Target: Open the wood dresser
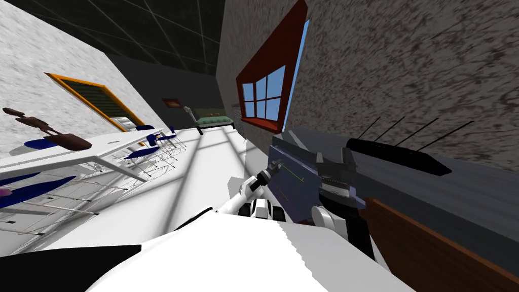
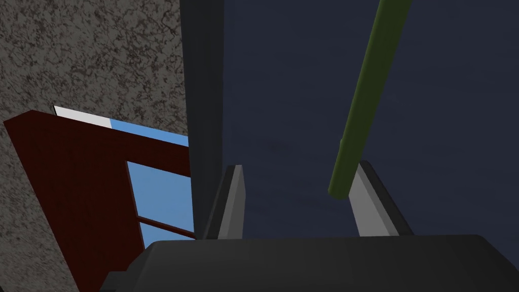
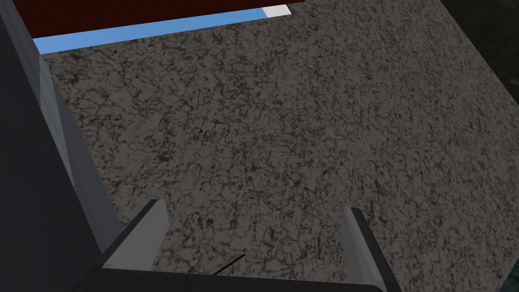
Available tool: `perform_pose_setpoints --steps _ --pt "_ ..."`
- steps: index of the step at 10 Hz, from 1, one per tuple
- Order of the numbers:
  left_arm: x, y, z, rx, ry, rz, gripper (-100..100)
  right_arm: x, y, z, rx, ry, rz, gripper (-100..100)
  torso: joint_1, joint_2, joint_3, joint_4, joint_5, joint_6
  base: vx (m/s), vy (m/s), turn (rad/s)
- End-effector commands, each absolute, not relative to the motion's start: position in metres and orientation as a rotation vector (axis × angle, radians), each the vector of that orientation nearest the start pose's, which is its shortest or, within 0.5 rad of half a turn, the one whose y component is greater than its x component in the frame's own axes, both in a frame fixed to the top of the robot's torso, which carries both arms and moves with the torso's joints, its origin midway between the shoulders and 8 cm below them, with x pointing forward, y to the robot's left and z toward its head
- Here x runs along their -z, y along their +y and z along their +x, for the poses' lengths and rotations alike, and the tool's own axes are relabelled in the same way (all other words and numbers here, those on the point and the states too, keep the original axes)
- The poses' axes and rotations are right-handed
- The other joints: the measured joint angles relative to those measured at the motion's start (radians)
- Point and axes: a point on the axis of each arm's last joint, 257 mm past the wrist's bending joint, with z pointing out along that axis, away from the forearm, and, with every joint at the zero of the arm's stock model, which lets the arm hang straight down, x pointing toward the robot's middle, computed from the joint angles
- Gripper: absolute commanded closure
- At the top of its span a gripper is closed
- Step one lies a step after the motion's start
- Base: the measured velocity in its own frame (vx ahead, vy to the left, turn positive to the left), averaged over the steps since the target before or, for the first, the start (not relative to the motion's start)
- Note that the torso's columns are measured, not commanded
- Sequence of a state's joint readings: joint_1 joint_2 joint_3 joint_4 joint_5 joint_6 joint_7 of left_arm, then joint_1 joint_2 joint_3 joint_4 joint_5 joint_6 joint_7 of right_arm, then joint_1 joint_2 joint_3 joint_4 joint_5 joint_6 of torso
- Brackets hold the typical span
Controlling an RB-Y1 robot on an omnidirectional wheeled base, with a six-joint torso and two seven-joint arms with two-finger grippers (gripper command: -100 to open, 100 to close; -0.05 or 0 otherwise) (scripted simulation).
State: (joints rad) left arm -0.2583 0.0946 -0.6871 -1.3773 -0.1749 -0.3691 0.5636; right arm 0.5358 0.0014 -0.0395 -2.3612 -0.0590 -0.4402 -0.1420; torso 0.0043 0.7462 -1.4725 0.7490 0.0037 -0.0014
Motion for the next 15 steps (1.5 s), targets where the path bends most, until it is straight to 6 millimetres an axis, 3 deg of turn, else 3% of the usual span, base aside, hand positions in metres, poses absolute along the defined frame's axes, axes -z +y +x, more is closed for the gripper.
perform_pose_setpoints --steps 1,2,3,6,7,10,15 --pt "0.142 -0.176 0.411 2.213 1.581 -0.536 100 -0.039 -0.300 0.331 -1.418 0.539 0.748 0 0.000 0.002 0.001 0.000 0.001 0.002 0.006 -0.008 0.360" --pt "0.142 -0.176 0.411 2.213 1.581 -0.536 100 -0.039 -0.300 0.331 -1.419 0.539 0.748 0 0.002 0.003 0.001 0.001 0.001 0.000 0.003 -0.004 0.295" --pt "0.162 -0.190 0.398 2.219 1.675 -0.485 100 -0.039 -0.300 0.331 -1.419 0.539 0.747 0 0.003 0.003 0.002 0.000 0.002 0.000 0.015 -0.044 0.358" --pt "0.164 -0.219 0.367 2.256 1.754 -0.376 100 -0.039 -0.300 0.331 -1.419 0.539 0.747 0 0.001 0.001 0.000 -0.001 0.002 0.001 0.008 -0.033 0.402" --pt "0.190 -0.221 0.360 2.225 1.846 -0.336 100 -0.039 -0.300 0.331 -1.419 0.539 0.747 0 0.003 0.002 0.001 -0.002 0.002 0.002 0.013 -0.048 0.434" --pt "0.193 -0.246 0.325 2.255 1.932 -0.212 100 -0.039 -0.300 0.331 -1.418 0.539 0.748 0 -0.005 -0.008 -0.004 -0.010 -0.003 0.001 0.000 -0.025 0.419" --pt "0.196 -0.243 0.322 2.265 1.946 -0.206 100 -0.039 -0.300 0.330 -1.418 0.538 0.749 0 0.004 -0.011 -0.004 -0.014 -0.004 -0.004 -0.021 0.097 0.092"
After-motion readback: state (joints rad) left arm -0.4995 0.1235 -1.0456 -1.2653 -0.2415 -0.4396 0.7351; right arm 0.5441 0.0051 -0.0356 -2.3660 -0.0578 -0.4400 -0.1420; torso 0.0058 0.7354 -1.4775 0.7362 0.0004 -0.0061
